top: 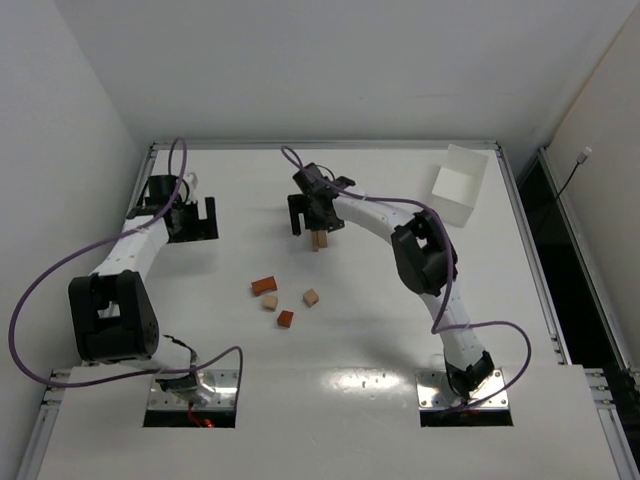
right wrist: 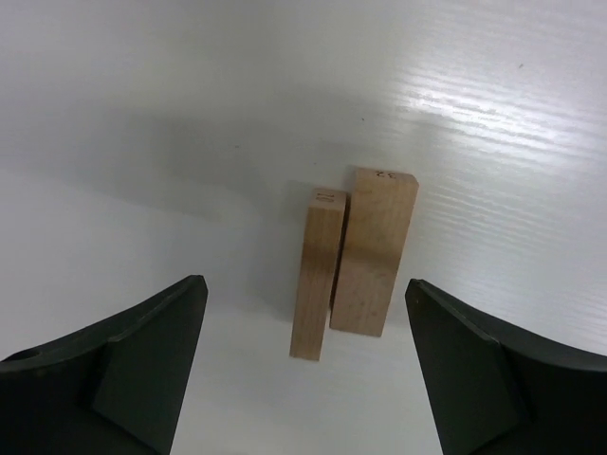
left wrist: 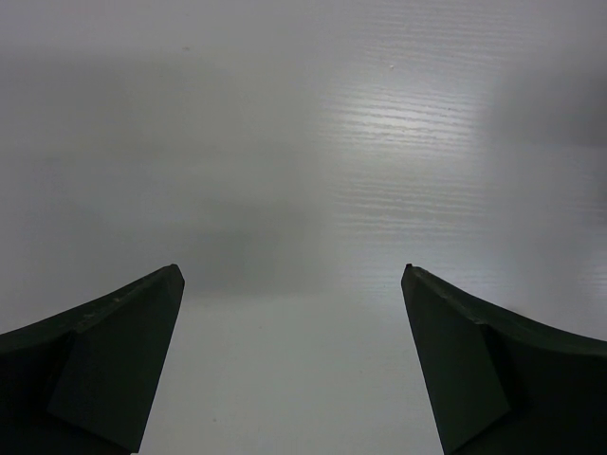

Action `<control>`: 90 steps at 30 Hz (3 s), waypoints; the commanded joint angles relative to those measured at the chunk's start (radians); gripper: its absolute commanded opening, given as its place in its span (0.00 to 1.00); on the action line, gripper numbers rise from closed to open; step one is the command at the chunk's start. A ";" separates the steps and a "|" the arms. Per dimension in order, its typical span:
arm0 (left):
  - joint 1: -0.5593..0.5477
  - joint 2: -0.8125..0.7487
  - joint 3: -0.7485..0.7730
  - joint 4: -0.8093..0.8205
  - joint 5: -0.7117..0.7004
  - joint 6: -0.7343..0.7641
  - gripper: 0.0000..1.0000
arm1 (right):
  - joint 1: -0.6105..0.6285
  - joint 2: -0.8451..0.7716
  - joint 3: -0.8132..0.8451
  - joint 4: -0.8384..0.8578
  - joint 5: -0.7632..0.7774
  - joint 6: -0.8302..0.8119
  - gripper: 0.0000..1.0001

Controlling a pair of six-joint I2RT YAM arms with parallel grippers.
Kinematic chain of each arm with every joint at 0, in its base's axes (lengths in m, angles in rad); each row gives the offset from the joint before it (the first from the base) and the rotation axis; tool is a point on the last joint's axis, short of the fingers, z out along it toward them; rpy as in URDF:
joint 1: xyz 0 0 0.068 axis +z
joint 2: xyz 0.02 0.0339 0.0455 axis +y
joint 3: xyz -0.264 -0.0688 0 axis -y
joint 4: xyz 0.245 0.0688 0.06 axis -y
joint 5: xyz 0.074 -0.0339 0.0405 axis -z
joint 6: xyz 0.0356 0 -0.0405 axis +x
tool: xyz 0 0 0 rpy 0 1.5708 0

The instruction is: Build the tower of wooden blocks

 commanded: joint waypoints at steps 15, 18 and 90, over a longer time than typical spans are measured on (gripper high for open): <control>-0.467 0.123 0.149 0.002 -0.117 -0.247 0.89 | -0.289 -0.712 -0.490 0.225 0.306 -0.383 0.88; -0.525 0.238 0.253 0.001 -0.157 -0.279 0.82 | -0.403 -0.801 -0.588 0.235 0.306 -0.403 0.88; -0.476 0.571 0.367 0.196 0.391 -0.429 0.00 | -0.619 -0.988 -0.781 0.167 -0.102 -0.376 0.82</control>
